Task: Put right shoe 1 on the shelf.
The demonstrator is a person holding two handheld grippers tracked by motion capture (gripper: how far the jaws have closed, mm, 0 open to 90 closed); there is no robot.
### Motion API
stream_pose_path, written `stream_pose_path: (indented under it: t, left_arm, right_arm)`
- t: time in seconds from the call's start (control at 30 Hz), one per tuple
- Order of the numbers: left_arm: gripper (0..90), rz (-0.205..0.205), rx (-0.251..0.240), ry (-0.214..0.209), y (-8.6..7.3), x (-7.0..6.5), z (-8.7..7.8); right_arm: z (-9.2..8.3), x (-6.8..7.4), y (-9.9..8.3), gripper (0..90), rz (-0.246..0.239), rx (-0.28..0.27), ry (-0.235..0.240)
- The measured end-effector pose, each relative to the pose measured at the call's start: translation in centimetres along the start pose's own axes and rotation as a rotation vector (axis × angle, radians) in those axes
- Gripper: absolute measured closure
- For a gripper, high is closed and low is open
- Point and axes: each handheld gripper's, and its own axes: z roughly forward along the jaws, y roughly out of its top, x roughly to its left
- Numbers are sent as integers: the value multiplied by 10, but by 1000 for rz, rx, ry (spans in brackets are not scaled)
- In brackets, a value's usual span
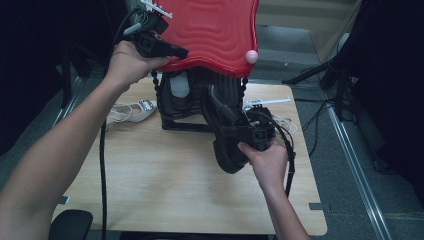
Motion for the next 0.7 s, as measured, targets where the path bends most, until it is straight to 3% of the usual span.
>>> stream_pose_path:
  t: [0.17, 0.23, 0.43, 0.7]
  left_arm:
    - [900, 3, -1, -3, -1, 0, 0]
    - [900, 0, 0, -7, -1, 0, -1]
    - [900, 7, 5, -9, -1, 1, -1]
    - [900, 7, 6, -11, -1, 1, -1]
  right_arm:
    - [15, 0, 9, 871, -18, -44, -52]
    - [27, 2, 13, 872, -42, -57, -119]
    - [40, 4, 19, 871, -62, -112, -153]
    - [58, 7, 26, 870, -122, -139, -212]
